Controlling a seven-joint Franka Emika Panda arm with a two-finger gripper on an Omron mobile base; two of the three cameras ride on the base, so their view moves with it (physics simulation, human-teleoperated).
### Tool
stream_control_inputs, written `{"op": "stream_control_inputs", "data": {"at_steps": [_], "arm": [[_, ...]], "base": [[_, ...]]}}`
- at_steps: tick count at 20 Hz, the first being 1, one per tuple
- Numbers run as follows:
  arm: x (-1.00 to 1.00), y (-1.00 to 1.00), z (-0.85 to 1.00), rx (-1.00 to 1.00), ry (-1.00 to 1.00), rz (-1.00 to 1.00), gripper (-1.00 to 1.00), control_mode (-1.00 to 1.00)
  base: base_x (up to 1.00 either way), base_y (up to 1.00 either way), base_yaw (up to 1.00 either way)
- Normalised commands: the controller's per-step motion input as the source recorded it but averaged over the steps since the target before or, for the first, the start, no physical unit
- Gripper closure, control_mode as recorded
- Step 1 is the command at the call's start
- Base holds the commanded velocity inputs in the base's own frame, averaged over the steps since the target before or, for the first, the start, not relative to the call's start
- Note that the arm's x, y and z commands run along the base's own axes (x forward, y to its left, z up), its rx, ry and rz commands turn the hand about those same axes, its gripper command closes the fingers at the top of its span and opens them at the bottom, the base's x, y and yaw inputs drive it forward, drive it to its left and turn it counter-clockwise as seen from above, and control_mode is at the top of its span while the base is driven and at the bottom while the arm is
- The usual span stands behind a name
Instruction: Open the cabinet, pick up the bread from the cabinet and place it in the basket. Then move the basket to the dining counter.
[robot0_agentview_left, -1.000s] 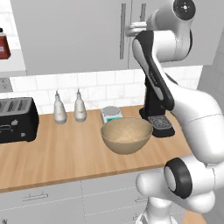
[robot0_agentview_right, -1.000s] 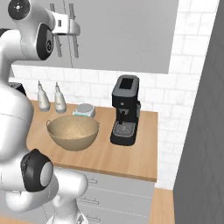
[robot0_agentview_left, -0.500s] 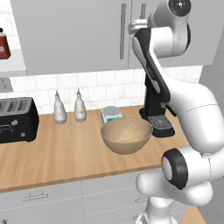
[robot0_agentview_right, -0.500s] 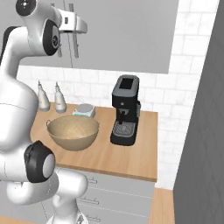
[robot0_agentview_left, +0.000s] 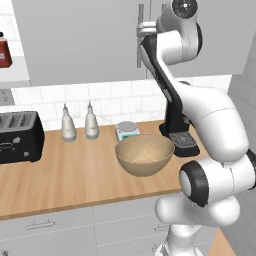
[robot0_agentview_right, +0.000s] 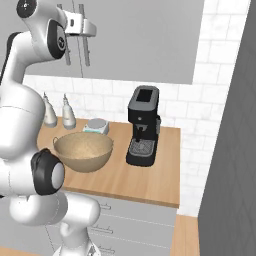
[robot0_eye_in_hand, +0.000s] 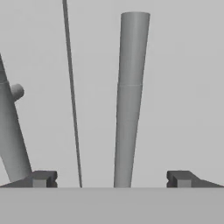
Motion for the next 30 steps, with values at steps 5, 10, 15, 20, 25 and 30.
{"op": "stream_control_inputs", "data": {"at_steps": [5, 10, 15, 20, 25, 30], "arm": [[0.34, -0.11, -0.15, 0.0, 0.0, 0.0, -1.0, -1.0], [0.42, -0.39, -0.25, 0.0, -0.01, 0.0, -1.0, -1.0], [0.43, -0.06, -0.12, 0.0, -0.03, 0.0, -1.0, -1.0], [0.24, 0.0, -0.06, 0.0, -0.03, 0.03, 1.0, -1.0], [0.33, 0.0, -0.06, 0.0, -0.03, 0.05, 1.0, -1.0], [0.09, -0.05, -0.19, 0.0, -0.01, 0.03, 1.0, -1.0]], "base": [[0.0, 0.0, 0.0], [0.0, 0.0, 0.0], [0.0, 0.0, 0.0], [0.0, 0.0, 0.0], [0.0, 0.0, 0.0], [0.0, 0.0, 0.0]]}}
